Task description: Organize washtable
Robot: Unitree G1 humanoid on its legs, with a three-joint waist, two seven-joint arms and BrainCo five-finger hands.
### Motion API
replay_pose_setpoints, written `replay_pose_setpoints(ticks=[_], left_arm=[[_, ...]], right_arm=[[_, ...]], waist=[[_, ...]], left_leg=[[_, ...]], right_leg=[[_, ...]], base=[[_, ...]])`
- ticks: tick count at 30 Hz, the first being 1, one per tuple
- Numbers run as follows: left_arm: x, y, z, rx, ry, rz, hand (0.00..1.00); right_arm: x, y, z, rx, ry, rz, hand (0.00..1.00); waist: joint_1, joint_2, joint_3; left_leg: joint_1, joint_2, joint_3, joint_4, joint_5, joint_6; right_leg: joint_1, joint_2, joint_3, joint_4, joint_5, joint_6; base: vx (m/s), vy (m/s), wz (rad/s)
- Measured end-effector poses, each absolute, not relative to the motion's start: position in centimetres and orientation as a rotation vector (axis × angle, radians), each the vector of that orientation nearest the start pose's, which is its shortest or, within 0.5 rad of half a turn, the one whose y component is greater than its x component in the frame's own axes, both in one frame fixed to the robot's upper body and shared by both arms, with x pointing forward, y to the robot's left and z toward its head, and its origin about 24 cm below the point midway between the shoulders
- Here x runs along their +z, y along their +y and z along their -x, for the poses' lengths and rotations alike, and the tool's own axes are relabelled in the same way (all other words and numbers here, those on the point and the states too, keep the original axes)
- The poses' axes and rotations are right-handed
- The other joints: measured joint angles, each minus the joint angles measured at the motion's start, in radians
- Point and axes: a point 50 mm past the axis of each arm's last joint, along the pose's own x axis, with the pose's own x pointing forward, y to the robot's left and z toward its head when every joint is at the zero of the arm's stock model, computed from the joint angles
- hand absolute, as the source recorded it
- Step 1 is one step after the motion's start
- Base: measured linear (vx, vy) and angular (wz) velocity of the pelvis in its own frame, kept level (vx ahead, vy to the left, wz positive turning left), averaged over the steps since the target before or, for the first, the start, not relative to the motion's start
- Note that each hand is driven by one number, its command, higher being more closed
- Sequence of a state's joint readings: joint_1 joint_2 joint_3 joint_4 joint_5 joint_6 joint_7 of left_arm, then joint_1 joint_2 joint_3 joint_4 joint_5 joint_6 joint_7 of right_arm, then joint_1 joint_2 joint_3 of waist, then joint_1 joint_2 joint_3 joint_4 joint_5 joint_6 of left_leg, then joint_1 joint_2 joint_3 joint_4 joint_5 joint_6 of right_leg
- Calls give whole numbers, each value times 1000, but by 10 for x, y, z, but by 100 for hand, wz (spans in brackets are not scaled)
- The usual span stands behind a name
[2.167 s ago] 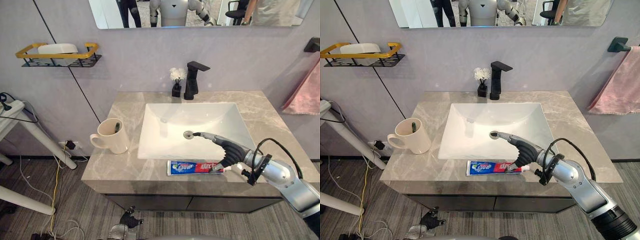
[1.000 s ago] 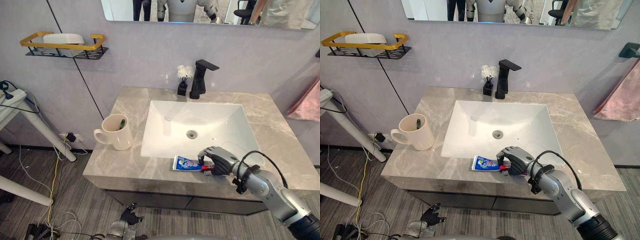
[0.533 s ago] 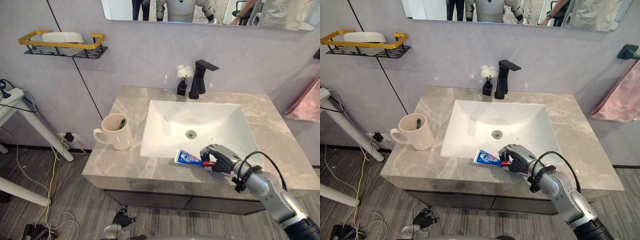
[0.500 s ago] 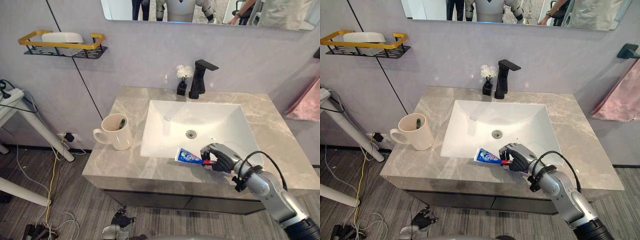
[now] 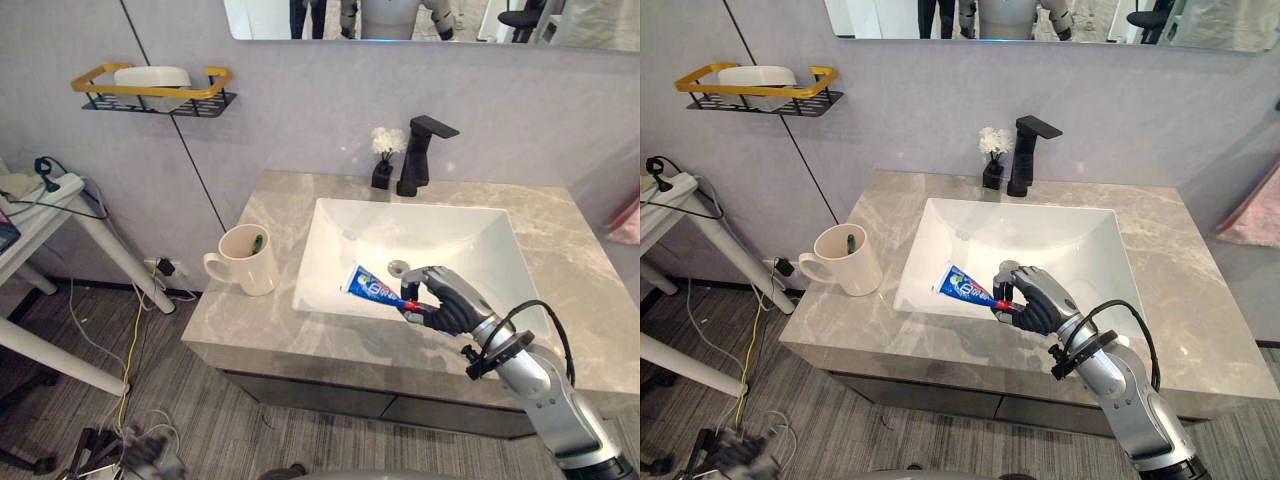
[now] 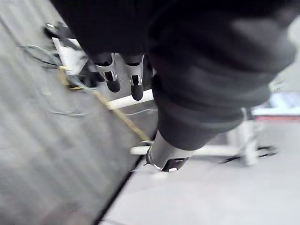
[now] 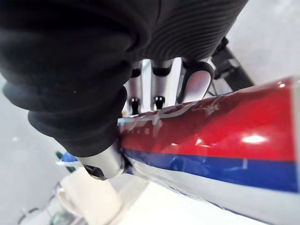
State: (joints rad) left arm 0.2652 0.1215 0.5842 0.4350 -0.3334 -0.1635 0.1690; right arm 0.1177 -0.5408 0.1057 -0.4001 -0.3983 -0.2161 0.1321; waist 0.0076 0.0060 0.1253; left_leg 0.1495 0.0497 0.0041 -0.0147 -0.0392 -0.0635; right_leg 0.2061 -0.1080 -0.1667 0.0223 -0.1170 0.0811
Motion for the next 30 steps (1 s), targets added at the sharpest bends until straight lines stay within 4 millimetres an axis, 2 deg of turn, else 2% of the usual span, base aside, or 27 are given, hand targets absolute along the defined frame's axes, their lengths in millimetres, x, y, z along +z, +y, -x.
replay_pose_setpoints(ticks=[2,3,4,6,8,10,11,14,20,26,30], left_arm=[[-13,341,-109,996,128,129,0],[-1,342,-112,999,66,119,0],[20,341,-118,996,-45,108,0],[44,333,-125,968,-163,104,0],[63,321,-132,926,-256,112,0],[89,300,-142,816,-370,114,0],[95,295,-144,784,-396,114,0],[123,260,-155,577,-514,135,0],[149,208,-161,261,-618,209,0],[150,177,-167,28,-601,330,0],[148,166,-169,-61,-575,433,0]], right_arm=[[123,-165,-213,354,-448,887,100],[124,-165,-213,349,-450,877,100],[124,-164,-213,342,-452,863,100],[124,-162,-213,334,-455,844,100],[124,-161,-213,323,-461,824,100],[125,-158,-213,299,-474,791,100],[126,-157,-213,292,-478,783,100],[136,-149,-211,279,-537,736,100],[148,-131,-209,281,-626,644,100],[157,-124,-212,262,-687,608,100],[163,-122,-215,248,-723,598,100]], waist=[[7,1,-4],[7,1,-5],[8,1,-12],[9,5,-28],[10,11,-38],[13,17,-44],[13,18,-44],[12,22,-47],[9,37,-59],[9,38,-71],[10,31,-72]], left_leg=[[-2,-3,-4,0,0,0],[-4,-4,-6,0,0,0],[-9,-6,-10,0,0,0],[-12,-10,-16,0,0,1],[-12,-13,-18,0,-1,2],[-13,-15,-22,2,-2,3],[-13,-15,-23,4,-2,4],[-15,-15,-27,15,-4,6],[-15,-15,-27,17,-4,6],[-14,-14,-27,17,2,6],[-12,-14,-26,17,2,6]], right_leg=[[4,-3,-11,-4,0,0],[4,-4,-14,-5,0,0],[2,-6,-20,-6,0,0],[2,-9,-26,-6,0,0],[4,-12,-27,-6,0,0],[10,-14,-31,-6,0,1],[12,-14,-32,-6,0,1],[16,-14,-38,-5,0,1],[14,-10,-36,-6,0,1],[15,-6,-35,-6,0,1],[16,-5,-30,-5,0,1]], base=[[11,-16,7],[5,-12,13],[7,-9,11],[12,-4,10],[5,0,4],[-8,-8,5],[-25,-12,7],[-62,-18,5],[-76,-19,-1],[-27,-10,1],[0,0,0]])
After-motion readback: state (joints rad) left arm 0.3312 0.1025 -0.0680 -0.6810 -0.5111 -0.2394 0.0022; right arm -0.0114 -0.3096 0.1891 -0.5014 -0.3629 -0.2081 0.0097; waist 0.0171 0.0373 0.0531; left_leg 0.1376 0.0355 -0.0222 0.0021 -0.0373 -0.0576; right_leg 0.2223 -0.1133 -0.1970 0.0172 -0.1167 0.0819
